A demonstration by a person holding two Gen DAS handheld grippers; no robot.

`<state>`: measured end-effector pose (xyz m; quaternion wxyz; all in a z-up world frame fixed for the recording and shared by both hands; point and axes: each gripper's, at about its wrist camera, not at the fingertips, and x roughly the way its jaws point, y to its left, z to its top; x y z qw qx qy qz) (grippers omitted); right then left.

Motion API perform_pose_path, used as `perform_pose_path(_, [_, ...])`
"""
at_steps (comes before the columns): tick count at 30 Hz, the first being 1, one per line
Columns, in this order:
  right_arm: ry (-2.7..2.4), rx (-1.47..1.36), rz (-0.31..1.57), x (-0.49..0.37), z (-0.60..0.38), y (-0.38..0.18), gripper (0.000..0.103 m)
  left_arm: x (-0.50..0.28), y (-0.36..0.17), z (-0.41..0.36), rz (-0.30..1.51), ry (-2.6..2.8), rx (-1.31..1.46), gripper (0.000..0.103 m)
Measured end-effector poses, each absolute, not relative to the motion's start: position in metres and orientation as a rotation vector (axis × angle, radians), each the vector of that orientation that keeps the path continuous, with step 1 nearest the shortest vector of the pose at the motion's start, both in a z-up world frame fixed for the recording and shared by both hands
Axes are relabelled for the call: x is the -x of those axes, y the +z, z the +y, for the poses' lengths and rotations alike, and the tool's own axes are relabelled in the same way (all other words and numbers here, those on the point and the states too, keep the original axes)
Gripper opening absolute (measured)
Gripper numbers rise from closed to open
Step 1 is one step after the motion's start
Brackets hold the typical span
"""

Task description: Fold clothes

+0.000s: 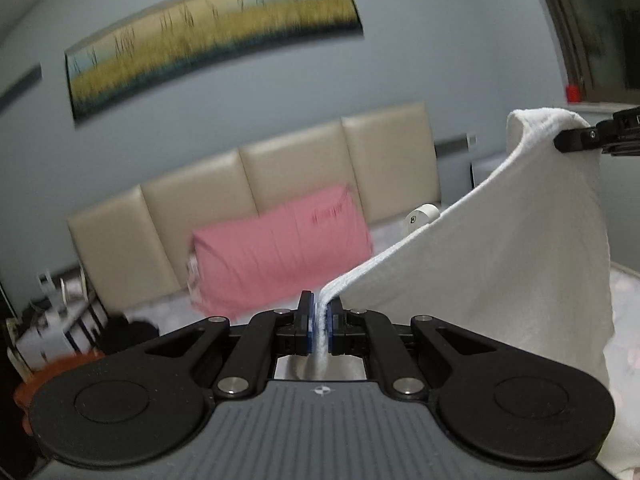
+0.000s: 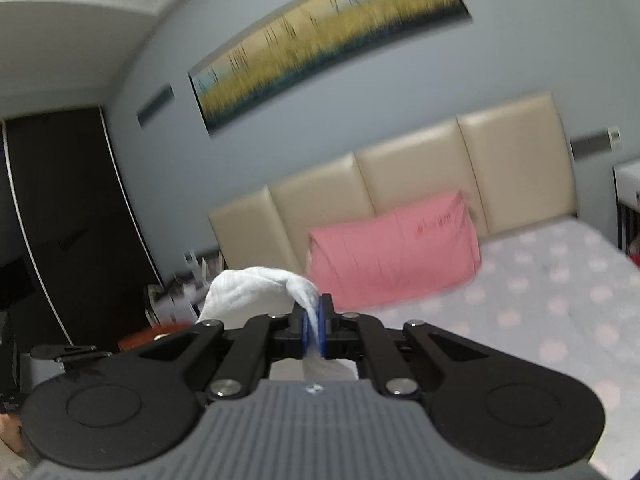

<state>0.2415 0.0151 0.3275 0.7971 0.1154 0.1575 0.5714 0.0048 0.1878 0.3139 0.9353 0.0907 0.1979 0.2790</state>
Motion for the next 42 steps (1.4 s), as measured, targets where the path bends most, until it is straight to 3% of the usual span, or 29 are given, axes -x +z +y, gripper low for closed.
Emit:
perform_pose_path(4, [1.270, -0.243, 0.321, -0.227, -0.014, 0.336, 0.006, 0.014, 0.327, 0.169, 0.410, 0.527, -0.180, 0.004])
perform_pose_path(10, [1.332, -0.154, 0.401, -0.201, -0.065, 0.307, 0.006, 0.056, 0.258, 0.124, 0.553, 0.445, -0.206, 0.004])
perform_pose_path(19, [1.379, 0.065, 0.796, -0.135, -0.104, 0.163, 0.006, 0.080, 0.093, 0.118, 0.887, 0.428, -0.014, 0.004])
perform_pose_path(24, [1.392, 0.223, 0.989, -0.094, -0.089, 0.082, 0.006, 0.076, 0.031, 0.126, 1.055, 0.488, 0.060, 0.005])
perform_pose_path(27, [1.404, 0.331, 1.088, -0.076, -0.077, 0.043, 0.006, 0.076, 0.017, 0.131, 1.147, 0.503, 0.145, 0.011])
perform_pose_path(31, [1.451, 0.416, 1.147, -0.058, -0.062, 0.023, 0.006, 0.090, 0.011, 0.120, 1.219, 0.453, 0.264, 0.050])
perform_pose_path(33, [1.475, 0.448, 1.154, -0.050, -0.054, 0.020, 0.006, 0.097, 0.013, 0.120, 1.228, 0.439, 0.336, 0.052])
perform_pose_path(40, [1.511, 0.444, 1.282, -0.040, -0.027, 0.000, 0.034, 0.117, 0.027, 0.140, 1.226, 0.472, 0.667, 0.058])
perform_pose_path(42, [1.516, 0.412, 1.319, -0.047, -0.030, 0.002, 0.037, 0.123, 0.027, 0.142, 1.235, 0.509, 0.684, 0.058])
